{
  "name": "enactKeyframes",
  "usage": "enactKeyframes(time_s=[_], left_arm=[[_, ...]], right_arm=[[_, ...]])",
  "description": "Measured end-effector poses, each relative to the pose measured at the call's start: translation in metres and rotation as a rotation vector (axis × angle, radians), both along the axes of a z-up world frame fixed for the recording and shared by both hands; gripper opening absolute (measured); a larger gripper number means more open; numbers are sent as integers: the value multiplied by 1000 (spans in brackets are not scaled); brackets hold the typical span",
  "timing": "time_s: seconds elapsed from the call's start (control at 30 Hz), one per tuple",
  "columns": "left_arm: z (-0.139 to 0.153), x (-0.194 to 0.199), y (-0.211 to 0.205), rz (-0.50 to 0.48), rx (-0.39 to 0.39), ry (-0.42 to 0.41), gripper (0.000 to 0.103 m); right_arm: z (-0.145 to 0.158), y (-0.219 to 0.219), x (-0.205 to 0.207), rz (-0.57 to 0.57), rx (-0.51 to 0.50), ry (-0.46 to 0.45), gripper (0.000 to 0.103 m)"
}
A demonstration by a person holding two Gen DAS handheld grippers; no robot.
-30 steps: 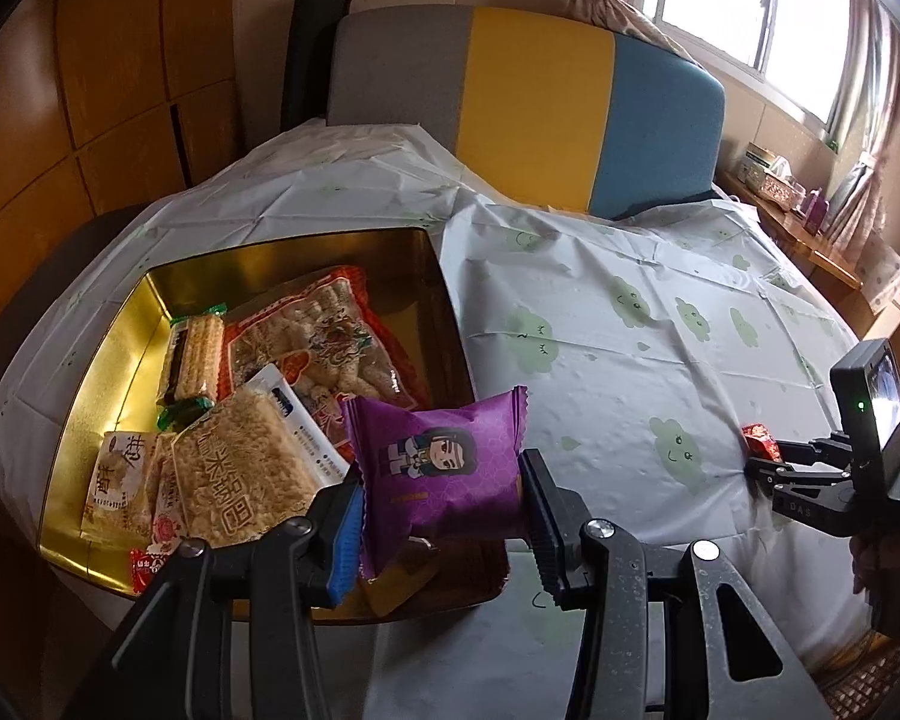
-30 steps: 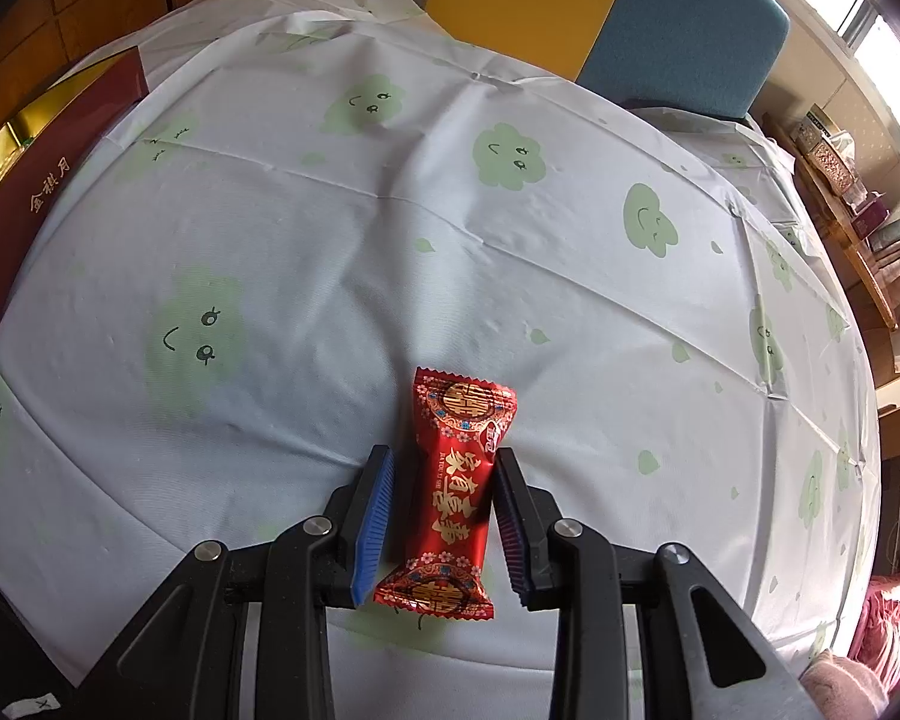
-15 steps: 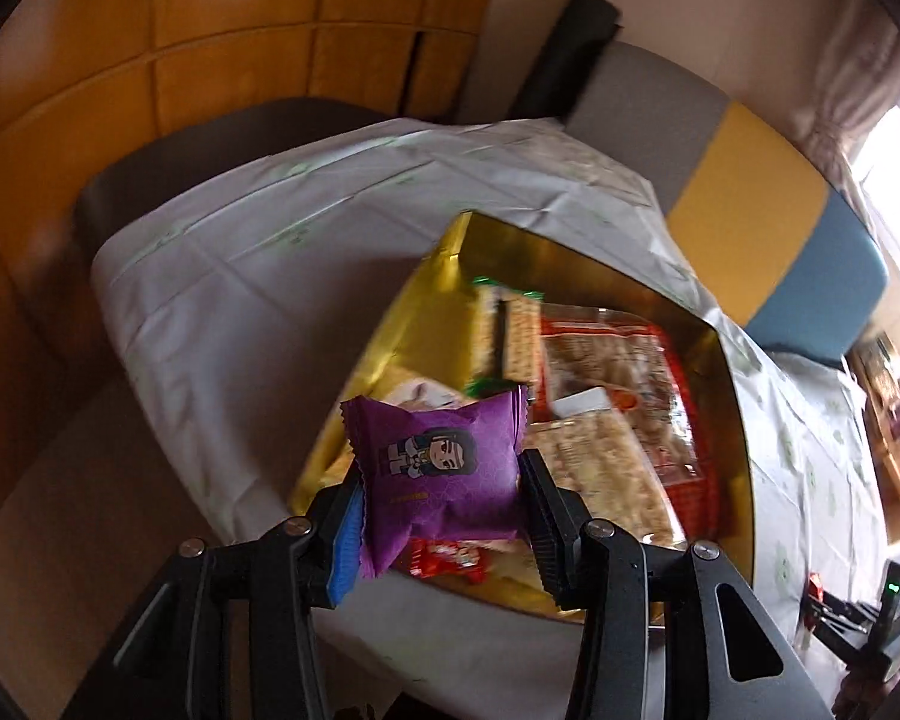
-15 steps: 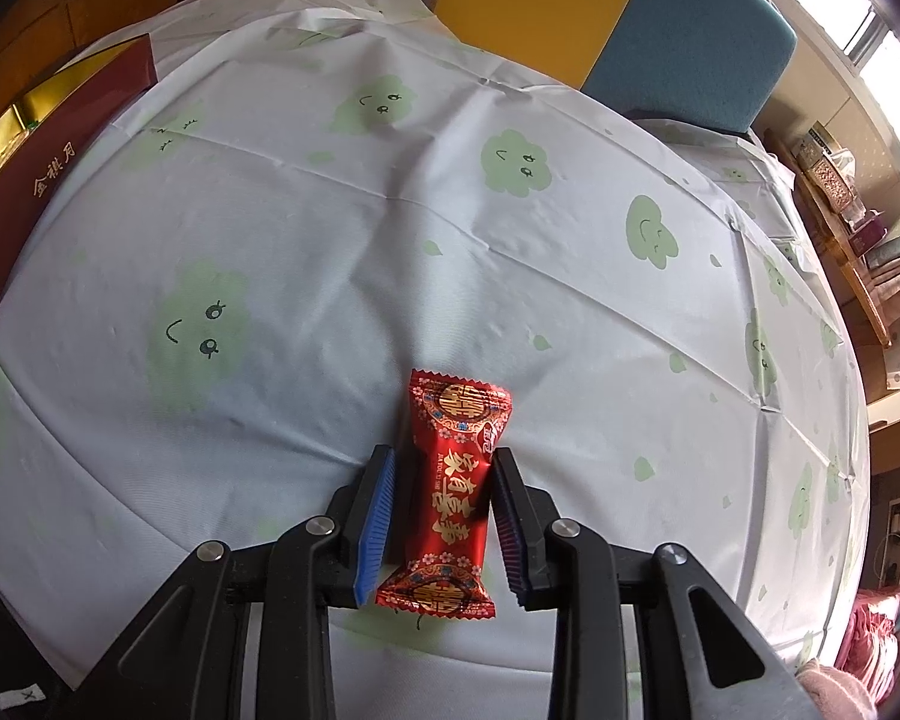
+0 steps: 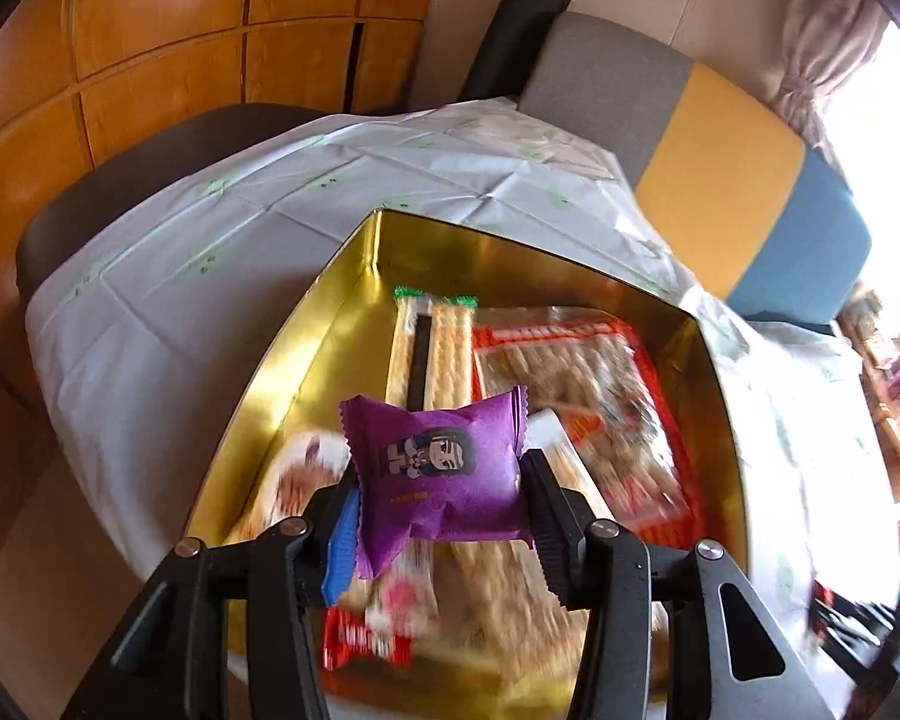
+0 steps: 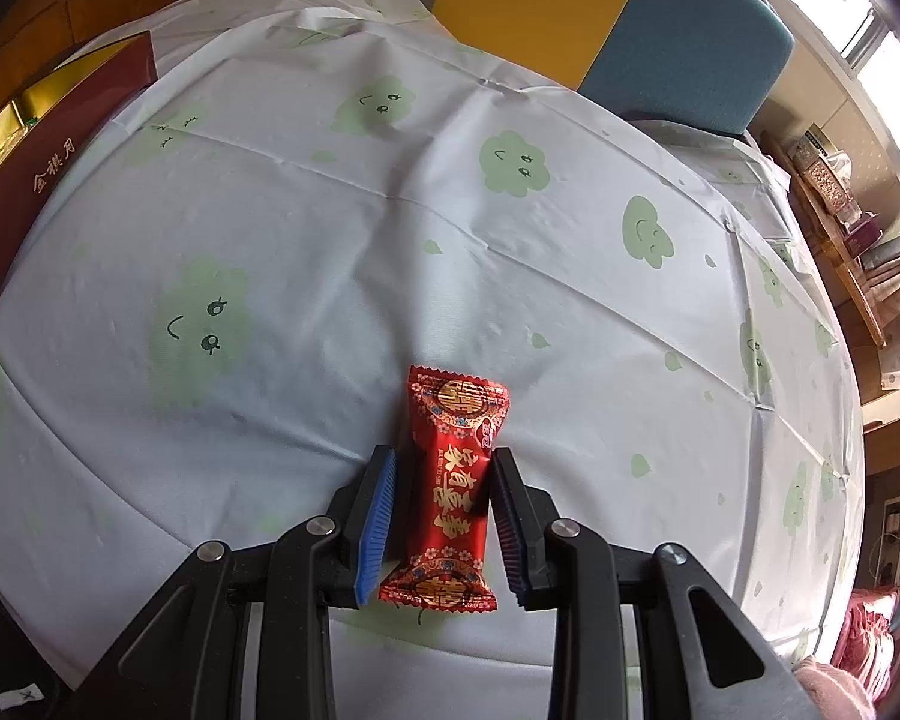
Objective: Organize snacks
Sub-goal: 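Lower the purple packet into the tin and open the left gripper, then carry the red candy into the tin and open the right gripper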
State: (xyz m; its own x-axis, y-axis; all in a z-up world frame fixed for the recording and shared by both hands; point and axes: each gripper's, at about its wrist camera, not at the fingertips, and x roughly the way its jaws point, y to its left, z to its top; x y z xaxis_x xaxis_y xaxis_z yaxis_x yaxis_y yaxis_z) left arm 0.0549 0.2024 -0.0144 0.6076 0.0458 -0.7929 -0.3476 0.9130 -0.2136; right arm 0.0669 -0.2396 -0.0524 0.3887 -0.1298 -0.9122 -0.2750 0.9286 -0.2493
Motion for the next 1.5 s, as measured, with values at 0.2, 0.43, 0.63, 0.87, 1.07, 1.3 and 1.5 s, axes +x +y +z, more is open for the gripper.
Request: enactKeyframes(time_s=[0.2, 0.43, 0.63, 0.87, 1.07, 1.3, 1.5], left_arm=[[-22, 38, 11, 28, 24, 80, 55], [-31, 18, 7, 37, 52, 82, 58], [-30, -2, -7, 32, 122, 73, 58], [-15, -17, -20, 32, 157, 39, 58], [-8, -32, -30, 15, 165, 26, 58], [-1, -50, -37, 2, 181, 5, 58], [1, -57, -36, 2, 176, -4, 58]], right_arm=[[0, -2, 0, 1, 2, 2, 32], [0, -1, 1, 2, 1, 5, 32], [0, 1, 0, 4, -6, 1, 32], [0, 4, -1, 6, -4, 3, 26], [0, 8, -5, 15, -28, -5, 25], [1, 7, -3, -1, -11, 5, 25], [1, 2, 2, -20, 11, 23, 24]])
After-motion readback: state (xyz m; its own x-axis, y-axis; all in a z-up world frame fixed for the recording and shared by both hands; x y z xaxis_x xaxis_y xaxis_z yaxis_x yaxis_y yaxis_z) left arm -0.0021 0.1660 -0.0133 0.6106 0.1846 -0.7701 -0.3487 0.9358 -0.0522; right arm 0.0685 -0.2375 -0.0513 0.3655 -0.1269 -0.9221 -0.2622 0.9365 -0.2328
